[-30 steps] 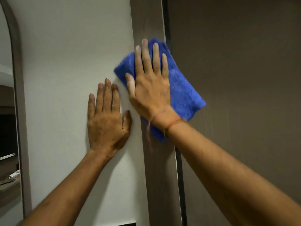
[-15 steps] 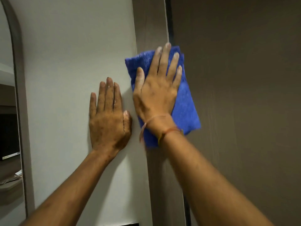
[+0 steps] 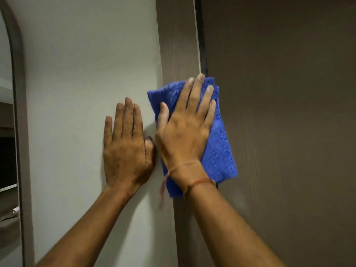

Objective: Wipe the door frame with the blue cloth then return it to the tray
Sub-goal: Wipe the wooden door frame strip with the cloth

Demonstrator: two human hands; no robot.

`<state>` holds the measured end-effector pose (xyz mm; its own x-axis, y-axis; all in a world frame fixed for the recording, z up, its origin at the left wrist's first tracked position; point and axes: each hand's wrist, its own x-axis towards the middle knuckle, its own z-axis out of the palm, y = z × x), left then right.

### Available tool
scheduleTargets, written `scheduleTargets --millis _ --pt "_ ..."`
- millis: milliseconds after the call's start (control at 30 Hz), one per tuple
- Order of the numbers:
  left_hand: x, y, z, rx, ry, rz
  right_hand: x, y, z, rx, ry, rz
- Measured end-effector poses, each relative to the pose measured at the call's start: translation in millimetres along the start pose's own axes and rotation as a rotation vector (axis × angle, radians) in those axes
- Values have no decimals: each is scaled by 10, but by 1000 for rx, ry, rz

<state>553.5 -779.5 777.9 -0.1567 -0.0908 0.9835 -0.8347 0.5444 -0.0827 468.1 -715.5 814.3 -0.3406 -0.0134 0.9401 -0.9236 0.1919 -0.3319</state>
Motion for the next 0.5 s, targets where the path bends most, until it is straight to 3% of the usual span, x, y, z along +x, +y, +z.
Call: scheduleTargets --millis 267,500 --pt "10 26 -55 -30 -3 0 724 -277 6 21 43 34" --pt "7 8 -13 1 -20 8 -242 94 52 -53 -17 -15"
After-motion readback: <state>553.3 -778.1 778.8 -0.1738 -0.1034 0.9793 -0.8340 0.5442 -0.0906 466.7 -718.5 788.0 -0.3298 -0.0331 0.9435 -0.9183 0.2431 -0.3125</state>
